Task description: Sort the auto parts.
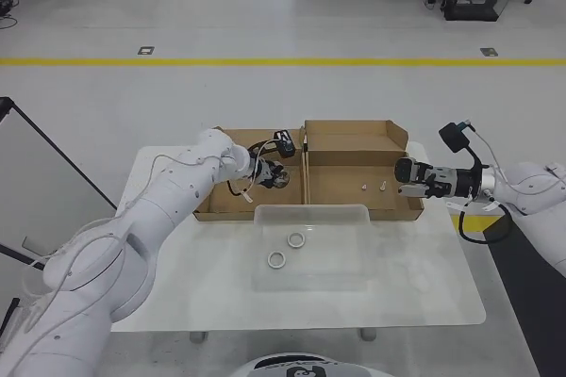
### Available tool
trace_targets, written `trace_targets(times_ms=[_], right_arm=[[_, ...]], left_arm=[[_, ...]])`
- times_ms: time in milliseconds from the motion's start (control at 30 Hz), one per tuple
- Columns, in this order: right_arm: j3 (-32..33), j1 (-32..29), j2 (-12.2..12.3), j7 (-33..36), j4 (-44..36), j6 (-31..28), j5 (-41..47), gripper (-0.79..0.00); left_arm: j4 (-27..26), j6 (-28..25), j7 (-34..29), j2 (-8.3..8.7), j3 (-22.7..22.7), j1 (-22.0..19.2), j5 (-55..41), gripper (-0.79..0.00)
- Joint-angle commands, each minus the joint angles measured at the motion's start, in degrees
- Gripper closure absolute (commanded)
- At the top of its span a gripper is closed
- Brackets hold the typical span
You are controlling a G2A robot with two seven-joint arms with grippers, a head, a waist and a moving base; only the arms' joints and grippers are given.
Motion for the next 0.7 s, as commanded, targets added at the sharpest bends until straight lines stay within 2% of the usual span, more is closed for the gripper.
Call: trace_targets(times_ms=[0, 300, 667], right_arm=[[0.00, 0.00, 0.00, 0.00, 0.00, 0.00, 0.00, -0.785], [0.00, 0.00, 0.00, 0.00, 0.00, 0.00, 0.00, -0.785], [0.00, 0.00, 0.00, 0.00, 0.00, 0.00, 0.00, -0.785]], left_arm=[[1.23, -0.19, 0.38, -0.80, 0.43, -0.17, 1.07, 0.000], [7.68, -0.57, 2.65, -3.95, 1.75, -0.43, 5.05, 0.000], [12.42, -1.67, 4.35, -7.01, 2.49, -0.90, 8.40, 0.000]])
